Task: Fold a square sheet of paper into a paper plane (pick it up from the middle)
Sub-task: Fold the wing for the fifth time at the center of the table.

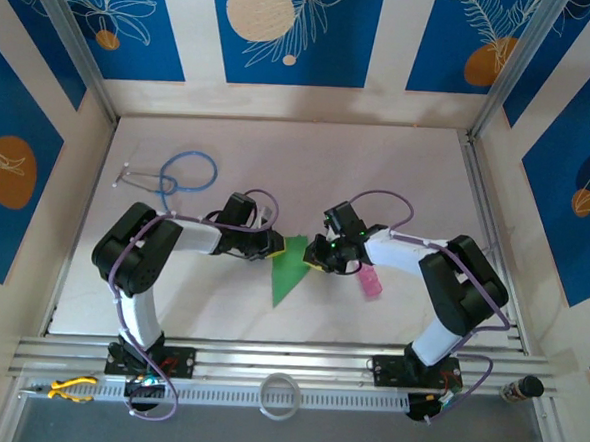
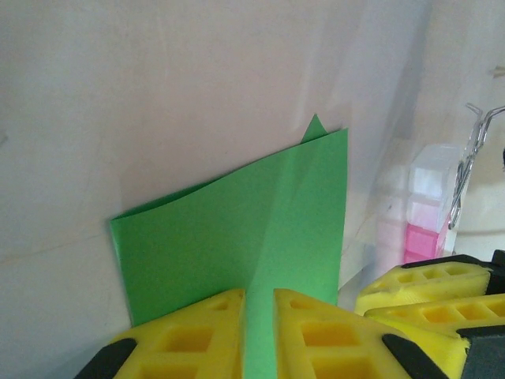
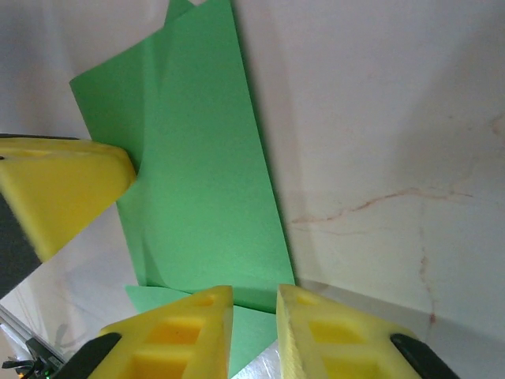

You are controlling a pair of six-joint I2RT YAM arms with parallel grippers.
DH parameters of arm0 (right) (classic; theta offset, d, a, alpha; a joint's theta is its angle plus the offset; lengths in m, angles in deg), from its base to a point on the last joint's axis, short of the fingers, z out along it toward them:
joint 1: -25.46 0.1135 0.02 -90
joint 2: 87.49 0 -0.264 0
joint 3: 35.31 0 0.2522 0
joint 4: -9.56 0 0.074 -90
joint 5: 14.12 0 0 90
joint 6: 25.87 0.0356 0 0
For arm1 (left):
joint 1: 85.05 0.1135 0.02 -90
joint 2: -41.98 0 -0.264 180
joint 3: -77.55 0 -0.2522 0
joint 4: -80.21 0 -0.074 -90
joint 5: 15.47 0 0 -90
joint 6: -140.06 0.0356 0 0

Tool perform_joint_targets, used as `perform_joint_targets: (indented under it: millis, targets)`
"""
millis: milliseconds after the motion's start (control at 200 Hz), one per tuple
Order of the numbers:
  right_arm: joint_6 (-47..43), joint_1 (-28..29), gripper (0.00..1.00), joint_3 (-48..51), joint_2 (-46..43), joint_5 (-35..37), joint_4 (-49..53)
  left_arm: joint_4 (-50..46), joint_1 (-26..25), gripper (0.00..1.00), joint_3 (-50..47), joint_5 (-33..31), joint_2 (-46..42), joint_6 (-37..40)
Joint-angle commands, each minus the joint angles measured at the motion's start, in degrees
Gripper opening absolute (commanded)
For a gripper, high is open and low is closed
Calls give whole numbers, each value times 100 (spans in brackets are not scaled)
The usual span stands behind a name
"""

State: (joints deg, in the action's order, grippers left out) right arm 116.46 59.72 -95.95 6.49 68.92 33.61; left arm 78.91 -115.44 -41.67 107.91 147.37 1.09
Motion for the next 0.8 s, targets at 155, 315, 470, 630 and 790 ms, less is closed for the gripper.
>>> perform_joint_targets:
  millis: [155,315,470,630,790]
  targets:
    - [-48,-42,24,-94,232,-121,269,-475,-26,18,-167,-109,17,142]
    - [-58,-51,24,-107,413,-302,72,-426,-23,17,-194,-115,6,108]
    - [-39,-58,24,-115,440,-441,-68,-388,-26,16,-211,-115,17,89]
    - [-61,-77,24,35,277,-596,-432,-359,-27,16,-238,-106,17,70]
    - [-135,-150,25,75,208,-773,-629,-356,-23,16,-237,-104,26,63]
